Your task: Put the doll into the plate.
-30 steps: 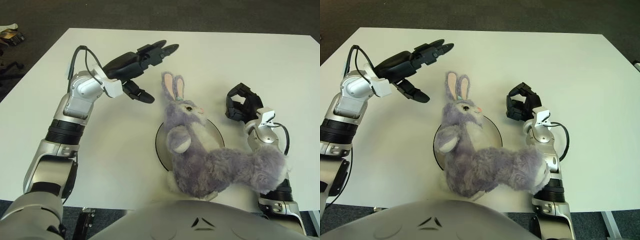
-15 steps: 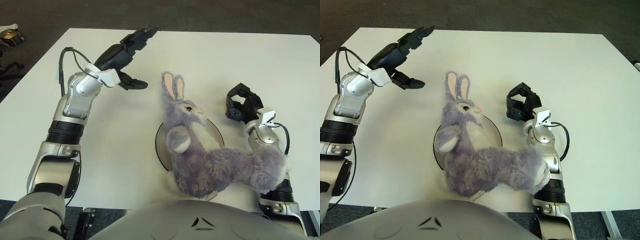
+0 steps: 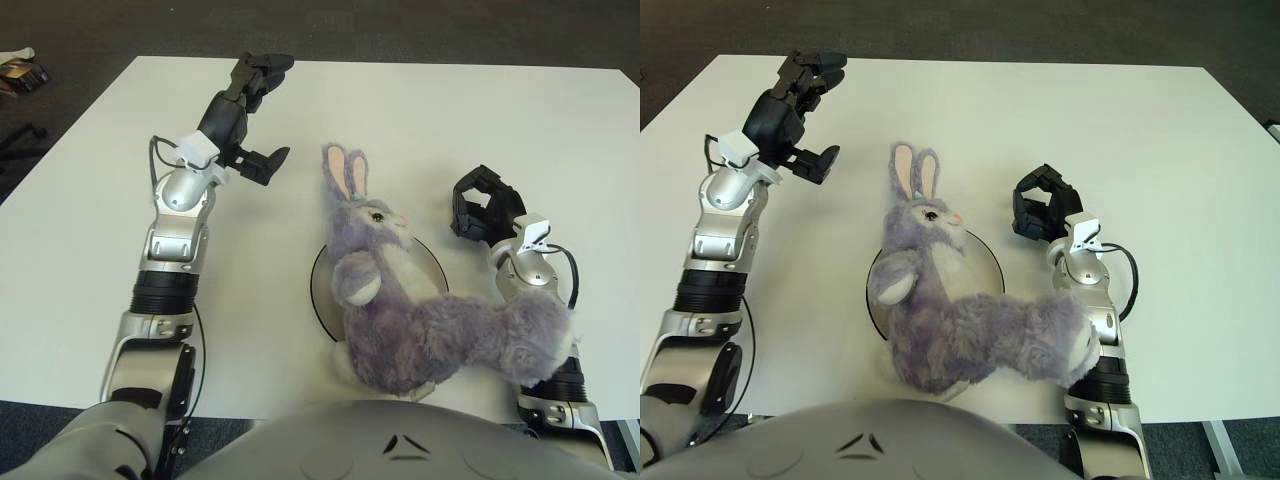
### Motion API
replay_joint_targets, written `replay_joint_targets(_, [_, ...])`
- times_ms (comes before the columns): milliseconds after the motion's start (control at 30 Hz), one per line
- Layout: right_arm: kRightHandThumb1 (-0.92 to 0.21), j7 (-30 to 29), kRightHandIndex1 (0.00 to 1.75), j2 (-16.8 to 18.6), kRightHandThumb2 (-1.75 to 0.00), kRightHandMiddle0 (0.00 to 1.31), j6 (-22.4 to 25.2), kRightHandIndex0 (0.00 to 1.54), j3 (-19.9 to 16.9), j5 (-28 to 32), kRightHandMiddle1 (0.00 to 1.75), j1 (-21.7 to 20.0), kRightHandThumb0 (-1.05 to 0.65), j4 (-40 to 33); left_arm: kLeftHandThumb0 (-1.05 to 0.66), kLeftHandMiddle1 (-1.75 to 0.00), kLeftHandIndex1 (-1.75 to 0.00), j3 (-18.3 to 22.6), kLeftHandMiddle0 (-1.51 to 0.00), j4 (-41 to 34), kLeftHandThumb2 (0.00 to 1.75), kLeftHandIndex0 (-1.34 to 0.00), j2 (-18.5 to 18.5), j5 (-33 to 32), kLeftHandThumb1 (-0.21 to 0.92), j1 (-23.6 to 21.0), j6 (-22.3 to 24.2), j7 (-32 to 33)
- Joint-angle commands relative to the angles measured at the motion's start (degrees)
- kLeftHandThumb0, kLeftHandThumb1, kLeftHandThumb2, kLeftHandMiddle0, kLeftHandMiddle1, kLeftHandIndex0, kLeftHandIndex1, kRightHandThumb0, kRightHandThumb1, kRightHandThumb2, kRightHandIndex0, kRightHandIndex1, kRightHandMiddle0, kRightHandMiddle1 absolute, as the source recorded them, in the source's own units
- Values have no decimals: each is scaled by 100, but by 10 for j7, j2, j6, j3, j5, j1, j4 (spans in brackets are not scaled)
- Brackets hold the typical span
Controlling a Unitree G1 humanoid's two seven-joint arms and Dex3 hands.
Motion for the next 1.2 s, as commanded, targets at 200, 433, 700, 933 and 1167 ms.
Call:
replay_joint_targets(200, [-53,2,175,-1,-106,45,35,114,2,-6,175,28,-42,26,1,-152,-173,21,-67,79,125,-38,-33,-25,32,-12,-22,12])
replay_joint_targets(433, [-54,1,175,-2,-104,44,33,114,3,-8,175,27,-42,27,-1,-172,-175,27,-67,67,136,-37,-41,-46,28,-2,4,5])
replay_joint_targets(700, [-54,-1,175,-4,-105,44,23,114,6,-15,175,27,-42,31,-1,-175,-172,27,-69,47,138,-39,-49,-59,27,11,15,3])
replay_joint_targets(933, [-53,-3,175,-6,-105,45,15,115,8,-22,175,29,-42,33,-1,-175,-172,26,-59,46,136,-47,-58,-65,28,18,20,2])
replay_joint_targets(1167, [-53,-1,175,-3,-105,45,26,114,5,-15,175,28,-42,31,-1,-175,-174,29,-52,63,135,-50,-66,-63,30,15,15,8])
